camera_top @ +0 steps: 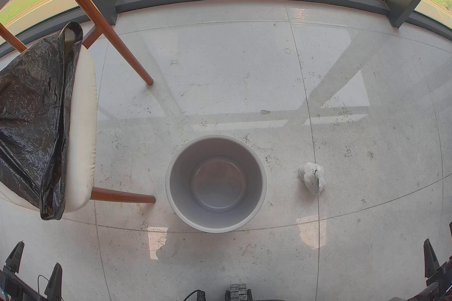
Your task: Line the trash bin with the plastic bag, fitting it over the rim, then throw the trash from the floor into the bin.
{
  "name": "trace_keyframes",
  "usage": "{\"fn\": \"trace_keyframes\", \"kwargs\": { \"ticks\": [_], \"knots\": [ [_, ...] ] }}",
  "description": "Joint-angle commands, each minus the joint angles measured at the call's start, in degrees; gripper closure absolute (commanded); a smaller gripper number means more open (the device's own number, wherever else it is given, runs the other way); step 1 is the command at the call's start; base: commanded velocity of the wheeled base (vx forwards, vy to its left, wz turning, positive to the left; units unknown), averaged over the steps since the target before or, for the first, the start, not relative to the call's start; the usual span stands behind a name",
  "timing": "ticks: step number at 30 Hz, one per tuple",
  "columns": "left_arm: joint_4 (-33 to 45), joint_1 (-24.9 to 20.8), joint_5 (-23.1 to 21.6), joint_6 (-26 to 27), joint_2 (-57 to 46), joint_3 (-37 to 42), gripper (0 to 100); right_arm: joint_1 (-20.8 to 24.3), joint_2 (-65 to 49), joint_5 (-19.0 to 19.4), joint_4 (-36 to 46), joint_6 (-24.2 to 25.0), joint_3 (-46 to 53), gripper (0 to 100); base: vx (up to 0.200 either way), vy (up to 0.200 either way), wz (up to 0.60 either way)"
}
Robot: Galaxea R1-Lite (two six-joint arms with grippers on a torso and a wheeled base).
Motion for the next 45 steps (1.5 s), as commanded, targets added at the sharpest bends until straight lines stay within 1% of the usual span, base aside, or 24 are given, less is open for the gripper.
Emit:
{"fn": "trace_keyframes", "kwargs": {
  "ticks": [1, 12, 13, 14, 15, 16, 17, 21, 22, 24, 25, 26, 27, 28, 30, 31, 32, 34, 36, 38, 39, 42, 45],
  "knots": [
    [-0.09, 0.01, -0.04, 0.57, -0.93, 0.92, 0, 0.01, -0.57, 0.0, -0.04, 0.02, 1.01, 0, 0.0, 0.0, 0.0],
    [-0.71, 0.09, -0.13, 1.0, -0.93, 0.92, 0, 0.01, -0.57, 0.09, -0.04, -0.16, 1.01, 0, 0.0, 0.0, 0.0],
    [-1.94, 0.01, -0.21, 1.18, -0.93, 0.92, 0, 0.01, -0.57, 0.09, -0.04, -0.16, 1.01, 0, 0.0, 0.0, 0.0],
    [-7.91, 0.01, -0.13, 1.27, -0.93, 0.22, 0, 0.01, -0.57, 0.09, -0.13, -0.16, 1.01, 0, 0.0, 0.0, 0.0],
    [-19.34, -0.17, -0.3, 1.97, -0.93, 0.75, 0, 0.01, -0.57, 0.0, -0.13, -0.07, 1.01, 0, 0.0, 0.0, 0.0],
    [-21.89, -0.08, -0.3, 2.24, -0.93, 0.75, 0, 0.01, -0.57, 0.0, -0.13, -0.07, 1.01, 0, 0.0, 0.0, 0.0],
    [-21.36, 0.01, -0.39, 2.5, -0.93, 0.4, 0, 0.01, -0.57, 0.0, -0.13, -0.16, 1.01, 0, 0.0, 0.0, 0.0],
    [-13.01, 0.09, 0.23, 4.52, -0.93, -2.77, 0, 0.01, -0.66, 0.0, -0.13, 0.11, 1.01, 0, 0.0, 0.0, 0.0],
    [-10.9, 0.09, 0.23, 4.87, -0.93, -4.26, 0, 0.01, -0.66, -0.09, -0.13, 0.11, 1.01, 0, 0.0, 0.0, 0.0],
    [-6.42, 0.01, 0.23, 4.87, -0.93, -9.8, 0, 0.01, -0.57, 0.0, -0.13, -0.25, 1.01, 0, 0.0, 0.0, 0.0],
    [-4.57, -0.08, 0.23, 4.87, 1.53, -13.23, 0, 0.01, -0.57, 0.0, -0.13, -0.16, 1.01, 0, 0.0, 0.0, 0.0],
    [-4.4, -0.08, 0.14, 4.87, 1.97, -13.67, 0, 0.01, -0.57, 0.0, -0.13, -0.16, 1.01, 0, 0.0, 0.0, 0.0],
    [-3.25, -0.17, 0.14, 4.87, 6.81, -17.88, 0, 0.01, -0.57, 0.0, -0.13, 0.11, 1.01, 0, 0.0, 0.0, 0.0],
    [-3.69, -0.43, -0.04, 4.87, 11.2, -21.31, 0, 0.01, -0.57, -0.09, -0.13, 0.11, 1.01, 0, 0.0, 0.0, 0.0],
    [-3.25, -0.96, 0.14, 4.52, 18.32, -26.76, 0, 0.01, -0.57, -0.09, -0.13, 0.11, 1.01, 0, 0.0, 0.0, 0.0],
    [-3.25, -1.05, 0.14, 4.43, 18.85, -27.11, 0, 0.01, -0.57, -0.09, -0.13, 0.11, 1.01, 0, 0.0, 0.0, 0.0],
    [-2.99, -1.14, -0.39, 3.99, 24.56, -31.68, 0, 0.01, -0.57, -0.09, -0.13, 0.19, 1.01, 0, 0.0, 0.0, 0.0],
    [-2.29, -1.49, -0.48, 3.29, 30.89, -36.78, 0, 0.01, -0.66, -0.09, -0.13, 0.19, 1.01, 0, 0.0, 0.0, 0.0],
    [-1.14, -1.75, -0.57, 2.59, 36.43, -40.3, 0, 0.01, -0.66, -0.09, -0.13, 0.19, 1.01, 0, 0.0, 0.0, 0.0],
    [-0.44, -2.1, -0.83, 2.24, 39.59, -42.85, 0, 0.01, -0.57, -0.09, -0.13, 0.19, 1.01, 0, 0.0, 0.0, 0.0],
    [0.53, -2.63, -1.62, 2.24, 42.32, -44.6, 0, 0.01, -0.66, -0.09, -0.13, 0.19, 1.01, 0, 0.0, 0.0, 0.0],
    [2.2, -4.04, -3.29, 1.53, 46.97, -46.45, 0, 0.01, -0.57, -0.09, -0.13, 0.28, 1.01, 0, 0.0, 0.0, 0.0],
    [2.63, -5.18, -3.73, 0.65, 50.31, -48.38, 0, 0.01, -0.57, -0.09, -0.13, 0.28, 1.01, 0, 0.0, 0.0, 0.0]
  ]
}}
